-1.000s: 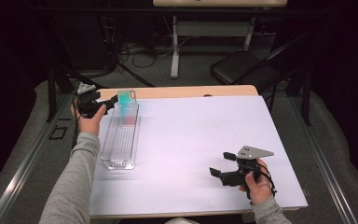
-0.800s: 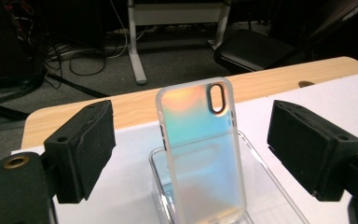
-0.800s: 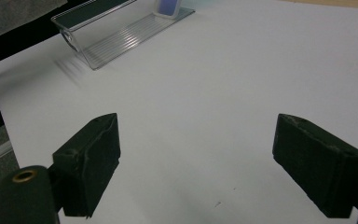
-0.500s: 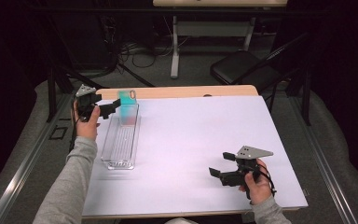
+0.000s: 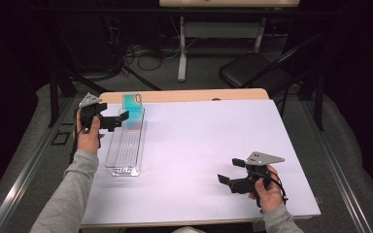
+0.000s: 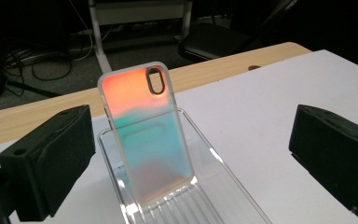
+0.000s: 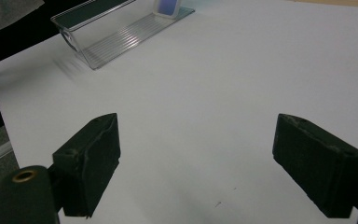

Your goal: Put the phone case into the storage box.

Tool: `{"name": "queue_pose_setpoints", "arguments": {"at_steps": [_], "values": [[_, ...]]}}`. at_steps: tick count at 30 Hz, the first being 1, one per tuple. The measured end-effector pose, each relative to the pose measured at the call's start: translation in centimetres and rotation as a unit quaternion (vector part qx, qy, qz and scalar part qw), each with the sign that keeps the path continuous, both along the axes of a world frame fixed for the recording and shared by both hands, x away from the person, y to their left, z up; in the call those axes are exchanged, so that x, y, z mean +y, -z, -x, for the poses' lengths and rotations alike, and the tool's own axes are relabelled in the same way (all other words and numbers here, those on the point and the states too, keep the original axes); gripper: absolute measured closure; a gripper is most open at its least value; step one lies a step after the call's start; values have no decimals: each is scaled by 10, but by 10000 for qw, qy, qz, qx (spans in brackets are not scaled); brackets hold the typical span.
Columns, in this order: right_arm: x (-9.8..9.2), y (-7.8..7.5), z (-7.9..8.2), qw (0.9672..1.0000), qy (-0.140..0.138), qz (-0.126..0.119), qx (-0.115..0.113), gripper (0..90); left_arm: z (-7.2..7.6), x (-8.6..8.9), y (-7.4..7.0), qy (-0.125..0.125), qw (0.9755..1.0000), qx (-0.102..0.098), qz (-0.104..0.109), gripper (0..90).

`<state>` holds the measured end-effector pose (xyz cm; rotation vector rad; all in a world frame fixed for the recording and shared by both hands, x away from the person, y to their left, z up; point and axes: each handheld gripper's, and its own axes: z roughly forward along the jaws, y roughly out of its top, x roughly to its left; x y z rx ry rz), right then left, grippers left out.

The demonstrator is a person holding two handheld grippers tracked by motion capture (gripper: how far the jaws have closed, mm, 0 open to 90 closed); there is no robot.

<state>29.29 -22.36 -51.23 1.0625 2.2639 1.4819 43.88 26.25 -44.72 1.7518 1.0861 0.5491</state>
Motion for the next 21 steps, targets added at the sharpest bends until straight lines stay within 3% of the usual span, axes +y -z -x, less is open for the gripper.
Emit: {"name": "queue_pose_setpoints", "arguments": {"at_steps": [21], "values": [[0, 1, 0, 10000, -1, 29, 8, 147, 35, -17, -4, 433, 9989, -69, 154, 5]]}}
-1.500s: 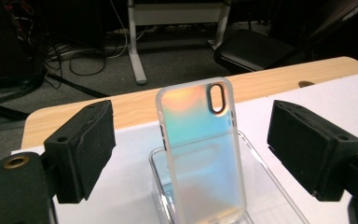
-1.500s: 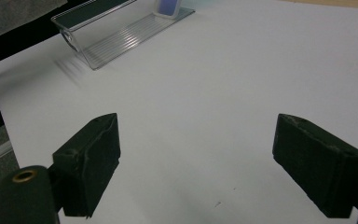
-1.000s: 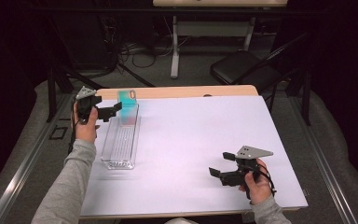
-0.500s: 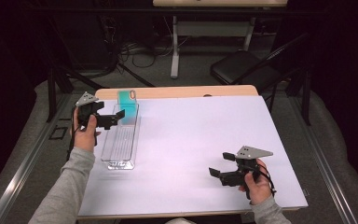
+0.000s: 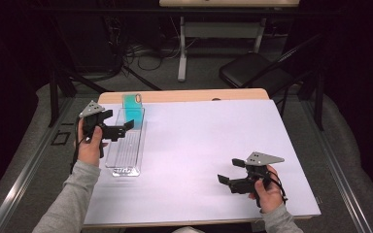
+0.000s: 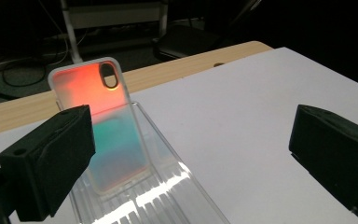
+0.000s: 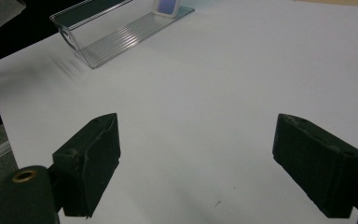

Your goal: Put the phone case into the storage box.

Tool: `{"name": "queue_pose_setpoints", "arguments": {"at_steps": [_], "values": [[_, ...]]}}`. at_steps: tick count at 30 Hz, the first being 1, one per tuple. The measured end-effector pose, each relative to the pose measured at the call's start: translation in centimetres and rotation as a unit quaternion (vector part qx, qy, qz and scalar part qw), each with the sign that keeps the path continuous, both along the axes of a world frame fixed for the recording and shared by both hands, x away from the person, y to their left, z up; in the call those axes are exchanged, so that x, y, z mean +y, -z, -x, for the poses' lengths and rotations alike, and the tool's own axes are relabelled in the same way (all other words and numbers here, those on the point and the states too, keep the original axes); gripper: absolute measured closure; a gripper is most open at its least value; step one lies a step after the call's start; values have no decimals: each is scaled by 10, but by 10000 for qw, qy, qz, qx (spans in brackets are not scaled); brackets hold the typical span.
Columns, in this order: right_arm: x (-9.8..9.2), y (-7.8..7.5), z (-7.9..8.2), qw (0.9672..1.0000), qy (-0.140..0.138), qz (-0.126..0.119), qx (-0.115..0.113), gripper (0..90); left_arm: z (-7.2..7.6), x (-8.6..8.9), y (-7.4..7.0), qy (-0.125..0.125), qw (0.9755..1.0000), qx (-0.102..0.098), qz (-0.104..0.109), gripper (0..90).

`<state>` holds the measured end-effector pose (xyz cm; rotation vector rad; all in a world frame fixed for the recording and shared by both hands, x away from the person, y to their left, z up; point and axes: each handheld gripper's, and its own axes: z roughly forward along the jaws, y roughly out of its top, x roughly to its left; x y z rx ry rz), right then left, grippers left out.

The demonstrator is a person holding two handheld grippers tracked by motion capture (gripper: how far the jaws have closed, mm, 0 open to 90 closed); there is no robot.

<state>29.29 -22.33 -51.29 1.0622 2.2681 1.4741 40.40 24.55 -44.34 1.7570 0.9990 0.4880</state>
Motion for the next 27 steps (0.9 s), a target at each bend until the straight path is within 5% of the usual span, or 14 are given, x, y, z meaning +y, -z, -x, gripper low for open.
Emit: {"name": "queue_pose_setpoints", "arguments": {"at_steps": [27], "values": [[3, -6, 6, 9998, 75, 86, -174, 146, 57, -21, 11, 634, 9970, -13, 453, 5]]}}
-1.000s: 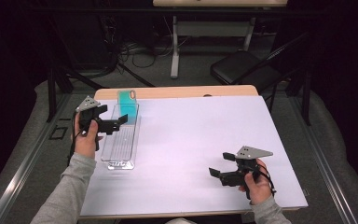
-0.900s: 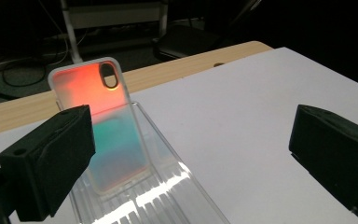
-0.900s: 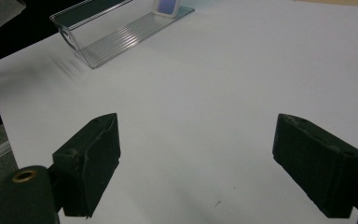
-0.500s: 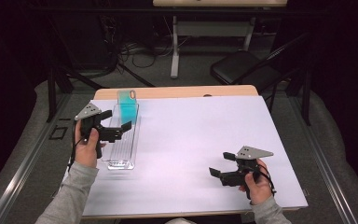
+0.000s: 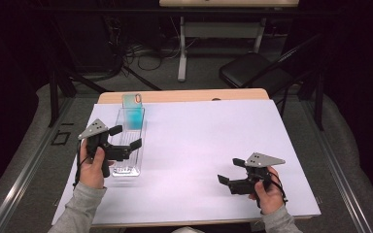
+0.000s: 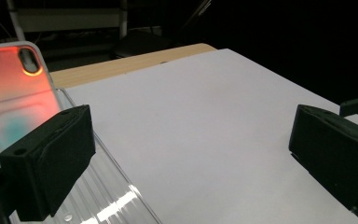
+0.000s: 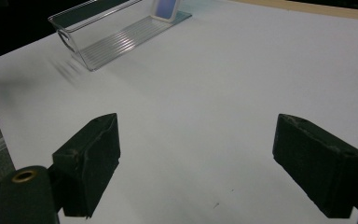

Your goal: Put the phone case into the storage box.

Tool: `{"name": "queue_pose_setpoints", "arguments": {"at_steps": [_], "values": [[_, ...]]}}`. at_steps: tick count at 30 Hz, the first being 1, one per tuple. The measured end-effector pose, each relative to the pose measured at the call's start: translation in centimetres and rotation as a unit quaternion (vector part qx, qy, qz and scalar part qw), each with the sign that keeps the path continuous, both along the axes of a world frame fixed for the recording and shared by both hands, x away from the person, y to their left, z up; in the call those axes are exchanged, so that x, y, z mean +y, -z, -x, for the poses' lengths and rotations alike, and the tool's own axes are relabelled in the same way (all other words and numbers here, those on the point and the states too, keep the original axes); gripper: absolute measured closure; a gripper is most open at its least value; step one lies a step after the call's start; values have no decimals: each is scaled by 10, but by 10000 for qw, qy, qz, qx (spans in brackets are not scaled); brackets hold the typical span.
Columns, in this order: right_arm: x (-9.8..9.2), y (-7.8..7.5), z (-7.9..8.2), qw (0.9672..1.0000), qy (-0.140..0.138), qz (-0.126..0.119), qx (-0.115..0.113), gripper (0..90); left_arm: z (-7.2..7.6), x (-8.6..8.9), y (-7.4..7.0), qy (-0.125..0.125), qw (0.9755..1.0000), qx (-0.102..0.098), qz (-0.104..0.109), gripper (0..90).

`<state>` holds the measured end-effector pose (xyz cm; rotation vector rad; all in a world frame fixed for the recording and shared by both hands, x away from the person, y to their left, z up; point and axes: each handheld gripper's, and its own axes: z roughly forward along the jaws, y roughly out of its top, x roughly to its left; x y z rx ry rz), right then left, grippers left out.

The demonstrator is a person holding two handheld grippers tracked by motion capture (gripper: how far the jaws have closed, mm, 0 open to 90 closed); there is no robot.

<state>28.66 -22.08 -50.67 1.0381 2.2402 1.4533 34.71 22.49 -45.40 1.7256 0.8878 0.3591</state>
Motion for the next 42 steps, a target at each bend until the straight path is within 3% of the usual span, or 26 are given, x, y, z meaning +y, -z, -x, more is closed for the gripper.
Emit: {"name": "queue_pose_setpoints", "arguments": {"at_steps": [8, 18, 27, 42], "values": [[1, 1, 2, 9999, 1, 92, -52, 145, 16, -3, 10, 70, 10000, 49, 31, 6], [-4, 1, 8, 9999, 48, 125, -73, 145, 36, -10, 25, 306, 9995, -109, -24, 6], [-7, 4, 13, 9997, 106, 219, -87, 145, 49, -17, 35, 479, 9988, -104, -88, 6], [-21, 10, 22, 9994, 210, 242, -98, 146, 66, -10, 46, 572, 9981, -210, 19, 6]]}}
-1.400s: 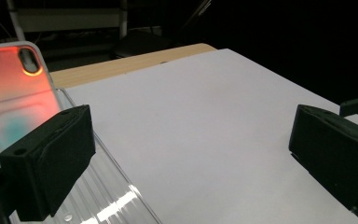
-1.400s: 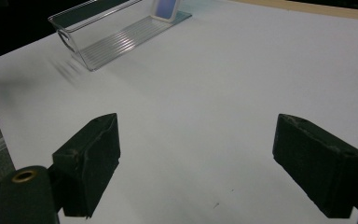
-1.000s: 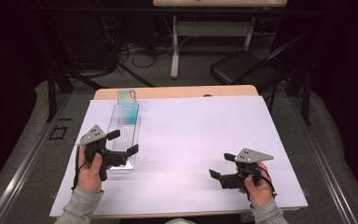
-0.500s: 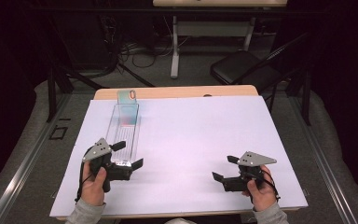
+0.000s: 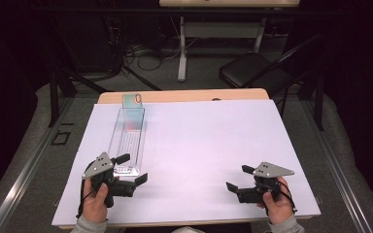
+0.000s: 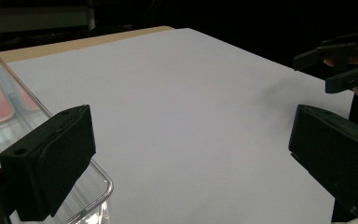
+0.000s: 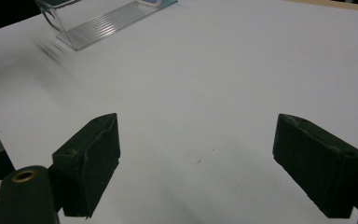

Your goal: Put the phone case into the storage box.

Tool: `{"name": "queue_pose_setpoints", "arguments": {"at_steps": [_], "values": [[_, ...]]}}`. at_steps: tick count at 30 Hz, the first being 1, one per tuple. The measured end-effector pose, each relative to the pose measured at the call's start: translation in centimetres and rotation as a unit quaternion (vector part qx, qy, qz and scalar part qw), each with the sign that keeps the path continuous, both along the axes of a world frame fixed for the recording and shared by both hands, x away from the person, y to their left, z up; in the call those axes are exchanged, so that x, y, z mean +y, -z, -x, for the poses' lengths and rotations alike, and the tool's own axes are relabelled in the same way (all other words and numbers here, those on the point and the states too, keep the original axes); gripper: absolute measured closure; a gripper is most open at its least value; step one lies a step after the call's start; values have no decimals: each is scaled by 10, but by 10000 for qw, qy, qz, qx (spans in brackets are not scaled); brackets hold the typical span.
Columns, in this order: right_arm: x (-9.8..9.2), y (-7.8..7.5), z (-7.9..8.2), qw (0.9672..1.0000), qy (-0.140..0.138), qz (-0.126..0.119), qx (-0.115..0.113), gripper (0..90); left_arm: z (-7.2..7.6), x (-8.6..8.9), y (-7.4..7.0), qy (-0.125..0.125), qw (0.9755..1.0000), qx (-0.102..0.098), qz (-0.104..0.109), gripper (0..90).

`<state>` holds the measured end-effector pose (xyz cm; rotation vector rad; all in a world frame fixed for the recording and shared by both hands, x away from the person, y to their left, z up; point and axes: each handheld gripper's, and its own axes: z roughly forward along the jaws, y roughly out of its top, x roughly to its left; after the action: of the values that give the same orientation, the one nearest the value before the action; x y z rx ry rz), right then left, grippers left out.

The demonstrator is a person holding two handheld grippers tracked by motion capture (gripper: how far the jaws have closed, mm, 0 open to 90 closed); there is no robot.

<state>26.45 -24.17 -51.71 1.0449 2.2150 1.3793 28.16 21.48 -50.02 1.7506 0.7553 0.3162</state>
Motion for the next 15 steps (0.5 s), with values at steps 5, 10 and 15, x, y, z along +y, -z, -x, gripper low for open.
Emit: {"name": "queue_pose_setpoints", "arguments": {"at_steps": [5, 10, 15], "values": [[-3, 1, 1, 10000, 87, 13, -27, 146, 2, 4, 4, -47, 10000, 17, -28, 6], [-6, 4, 3, 9999, 125, 37, -3, 146, 2, 7, 8, -72, 10000, 34, -55, 6], [-9, 4, 4, 9998, 217, -9, 7, 146, 2, 8, 13, -70, 10000, 33, -56, 6]]}}
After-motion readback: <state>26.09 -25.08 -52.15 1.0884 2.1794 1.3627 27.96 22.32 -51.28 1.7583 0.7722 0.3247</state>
